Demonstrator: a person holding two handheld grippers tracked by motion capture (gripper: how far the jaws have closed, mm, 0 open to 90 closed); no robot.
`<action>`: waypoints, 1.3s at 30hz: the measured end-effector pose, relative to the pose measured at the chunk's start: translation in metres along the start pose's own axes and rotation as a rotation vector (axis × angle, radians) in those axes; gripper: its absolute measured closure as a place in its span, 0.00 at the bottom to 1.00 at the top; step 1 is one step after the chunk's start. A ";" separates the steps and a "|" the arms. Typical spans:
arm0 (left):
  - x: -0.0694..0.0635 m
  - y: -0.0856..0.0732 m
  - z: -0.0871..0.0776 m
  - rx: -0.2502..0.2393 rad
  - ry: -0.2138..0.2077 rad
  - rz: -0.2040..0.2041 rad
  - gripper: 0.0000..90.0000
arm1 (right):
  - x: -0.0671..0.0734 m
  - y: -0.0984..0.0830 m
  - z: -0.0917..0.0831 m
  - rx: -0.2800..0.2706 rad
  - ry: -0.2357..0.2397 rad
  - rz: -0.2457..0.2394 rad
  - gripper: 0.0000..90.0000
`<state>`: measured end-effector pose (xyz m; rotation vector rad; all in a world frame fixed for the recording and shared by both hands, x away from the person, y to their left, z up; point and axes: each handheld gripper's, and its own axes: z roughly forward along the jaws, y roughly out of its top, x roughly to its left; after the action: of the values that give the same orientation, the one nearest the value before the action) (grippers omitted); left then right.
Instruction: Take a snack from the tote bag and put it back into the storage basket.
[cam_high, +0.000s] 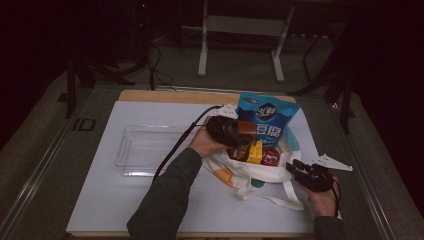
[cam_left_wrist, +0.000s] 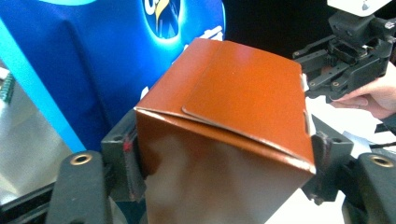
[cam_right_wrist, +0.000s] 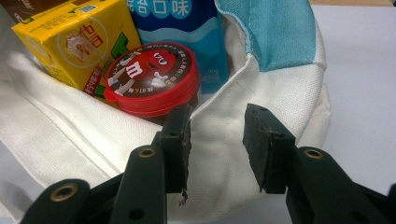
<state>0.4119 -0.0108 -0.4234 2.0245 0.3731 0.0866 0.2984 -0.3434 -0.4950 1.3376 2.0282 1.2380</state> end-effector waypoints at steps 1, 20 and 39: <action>-0.001 0.000 -0.001 -0.001 0.007 0.005 0.39 | 0.000 0.000 0.000 0.000 0.000 -0.001 0.68; 0.001 0.000 0.009 -0.092 -0.015 -0.054 0.36 | -0.003 -0.002 0.001 -0.001 0.014 0.014 0.68; -0.007 0.003 -0.002 -0.048 0.058 0.018 0.48 | -0.004 -0.004 0.002 -0.002 0.024 0.027 0.68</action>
<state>0.4056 -0.0122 -0.4189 1.9810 0.3859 0.1649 0.2999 -0.3466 -0.5000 1.3598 2.0312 1.2729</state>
